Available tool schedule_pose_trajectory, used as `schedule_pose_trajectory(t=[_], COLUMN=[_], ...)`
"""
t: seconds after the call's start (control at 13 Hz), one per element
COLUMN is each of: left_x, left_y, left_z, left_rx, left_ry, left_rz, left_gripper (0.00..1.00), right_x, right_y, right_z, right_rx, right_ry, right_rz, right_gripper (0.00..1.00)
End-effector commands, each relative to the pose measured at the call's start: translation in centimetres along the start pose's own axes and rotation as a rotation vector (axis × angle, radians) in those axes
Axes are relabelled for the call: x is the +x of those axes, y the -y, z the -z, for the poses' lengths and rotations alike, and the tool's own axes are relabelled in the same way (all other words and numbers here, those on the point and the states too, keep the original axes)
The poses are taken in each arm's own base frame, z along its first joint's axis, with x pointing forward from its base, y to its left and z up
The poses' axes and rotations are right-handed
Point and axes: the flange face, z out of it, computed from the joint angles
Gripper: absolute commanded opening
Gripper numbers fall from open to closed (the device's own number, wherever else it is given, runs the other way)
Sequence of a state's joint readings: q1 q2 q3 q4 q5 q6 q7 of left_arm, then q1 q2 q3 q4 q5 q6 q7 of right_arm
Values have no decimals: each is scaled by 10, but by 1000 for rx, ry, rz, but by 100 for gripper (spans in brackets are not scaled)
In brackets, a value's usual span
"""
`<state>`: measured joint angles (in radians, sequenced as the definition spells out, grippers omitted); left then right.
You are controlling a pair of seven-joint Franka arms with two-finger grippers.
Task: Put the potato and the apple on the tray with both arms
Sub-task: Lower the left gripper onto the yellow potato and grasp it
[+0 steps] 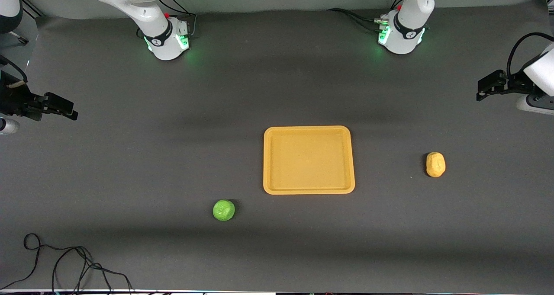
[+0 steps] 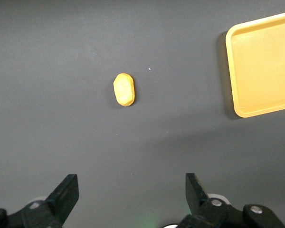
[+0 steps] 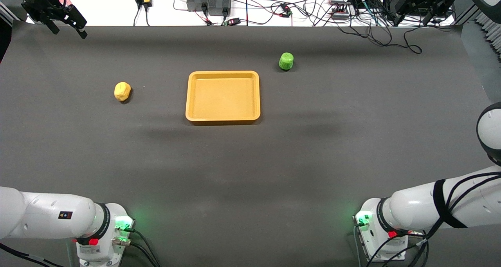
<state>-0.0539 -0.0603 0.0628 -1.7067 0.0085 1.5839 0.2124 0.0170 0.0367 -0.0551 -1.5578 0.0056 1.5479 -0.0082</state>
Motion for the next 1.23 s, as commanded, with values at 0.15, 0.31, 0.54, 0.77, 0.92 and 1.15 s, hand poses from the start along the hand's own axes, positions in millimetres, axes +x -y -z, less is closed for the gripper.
schedule_pose_trajectory(t=[0.15, 0.31, 0.54, 0.77, 0.92, 1.15], left_x=[5, 8, 24, 53, 50, 70], left_y=[6, 5, 6, 6, 11, 16], left_z=[-5, -8, -53, -131, -212, -324], left_rx=[14, 20, 8, 1, 19, 16], left_ry=[5, 3, 10, 71, -19, 33], left_rz=[27, 25, 21, 6, -22, -20], left_gripper=[100, 100, 100, 99, 100, 100], right_x=[-4, -4, 1, 0, 15, 59], right_y=[0, 2, 3, 11, 35, 100], right_z=[1, 5, -1, -3, -9, -25], right_rx=[24, 24, 23, 17, 12, 23], right_ry=[7, -1, 8, 12, -21, -53], right_rz=[-8, -5, -3, 32, 57, 65], right_gripper=[100, 100, 100, 100, 100, 100])
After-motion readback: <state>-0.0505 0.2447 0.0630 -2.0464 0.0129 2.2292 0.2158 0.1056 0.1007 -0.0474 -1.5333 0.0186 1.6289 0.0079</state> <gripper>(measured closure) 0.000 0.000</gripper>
